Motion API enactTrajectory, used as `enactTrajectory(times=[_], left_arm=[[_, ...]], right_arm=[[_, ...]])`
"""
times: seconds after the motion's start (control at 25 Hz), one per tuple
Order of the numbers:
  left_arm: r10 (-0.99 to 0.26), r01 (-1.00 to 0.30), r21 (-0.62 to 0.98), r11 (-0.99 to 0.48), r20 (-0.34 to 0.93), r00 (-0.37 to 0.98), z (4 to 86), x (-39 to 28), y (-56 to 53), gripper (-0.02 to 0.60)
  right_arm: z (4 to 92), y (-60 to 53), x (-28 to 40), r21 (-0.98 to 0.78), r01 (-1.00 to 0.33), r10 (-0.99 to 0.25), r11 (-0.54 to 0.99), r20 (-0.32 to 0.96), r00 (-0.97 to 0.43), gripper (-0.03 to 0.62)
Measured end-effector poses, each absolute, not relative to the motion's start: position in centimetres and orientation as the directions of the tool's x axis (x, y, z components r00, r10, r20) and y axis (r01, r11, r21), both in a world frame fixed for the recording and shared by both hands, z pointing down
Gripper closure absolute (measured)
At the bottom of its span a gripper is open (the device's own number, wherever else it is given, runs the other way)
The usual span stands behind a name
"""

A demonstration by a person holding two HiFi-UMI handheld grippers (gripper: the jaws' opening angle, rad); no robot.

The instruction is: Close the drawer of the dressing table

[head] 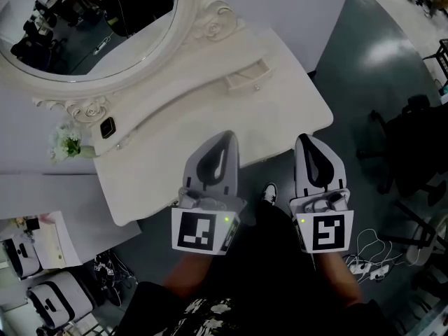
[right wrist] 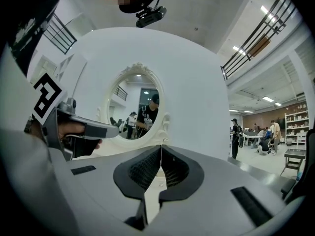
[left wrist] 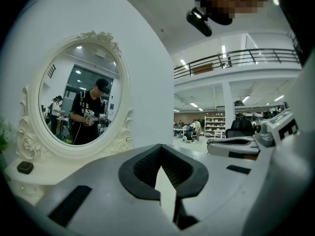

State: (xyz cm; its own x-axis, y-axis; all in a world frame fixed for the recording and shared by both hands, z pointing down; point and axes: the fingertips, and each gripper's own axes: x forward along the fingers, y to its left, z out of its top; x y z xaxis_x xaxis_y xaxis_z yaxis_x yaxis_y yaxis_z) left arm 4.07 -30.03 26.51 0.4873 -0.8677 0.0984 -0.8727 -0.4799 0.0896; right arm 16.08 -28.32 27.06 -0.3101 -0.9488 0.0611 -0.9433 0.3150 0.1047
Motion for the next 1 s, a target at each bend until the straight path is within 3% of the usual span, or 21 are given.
enactTrajectory(times=[0.44,0.8,0.88,1.0], left_arm=[[-0.896,-0.911,0.021,-0.412,0.174,0.409,28.7,6.2,-32.0,0.581],[-0.889,-0.920,0.026,-0.390,0.248,0.384,32.1,6.7,-34.2,0.581],[-0.892,-0.926,0.029,-0.376,0.259,0.370,33.0,6.3,-34.6,0.581],[-0.893,-0.932,0.031,-0.360,0.278,0.354,34.5,5.8,-35.4,0.581]], right_arm=[[31.0,-31.9,17.1,0.070,-0.903,-0.901,0.423,0.137,-0.412,0.591],[35.3,-35.3,17.0,0.048,-0.883,-0.867,0.466,0.222,-0.446,0.499],[36.1,-36.0,16.8,0.054,-0.882,-0.865,0.468,0.233,-0.444,0.448],[37.5,-36.9,16.5,0.060,-0.876,-0.855,0.478,0.259,-0.449,0.436]])
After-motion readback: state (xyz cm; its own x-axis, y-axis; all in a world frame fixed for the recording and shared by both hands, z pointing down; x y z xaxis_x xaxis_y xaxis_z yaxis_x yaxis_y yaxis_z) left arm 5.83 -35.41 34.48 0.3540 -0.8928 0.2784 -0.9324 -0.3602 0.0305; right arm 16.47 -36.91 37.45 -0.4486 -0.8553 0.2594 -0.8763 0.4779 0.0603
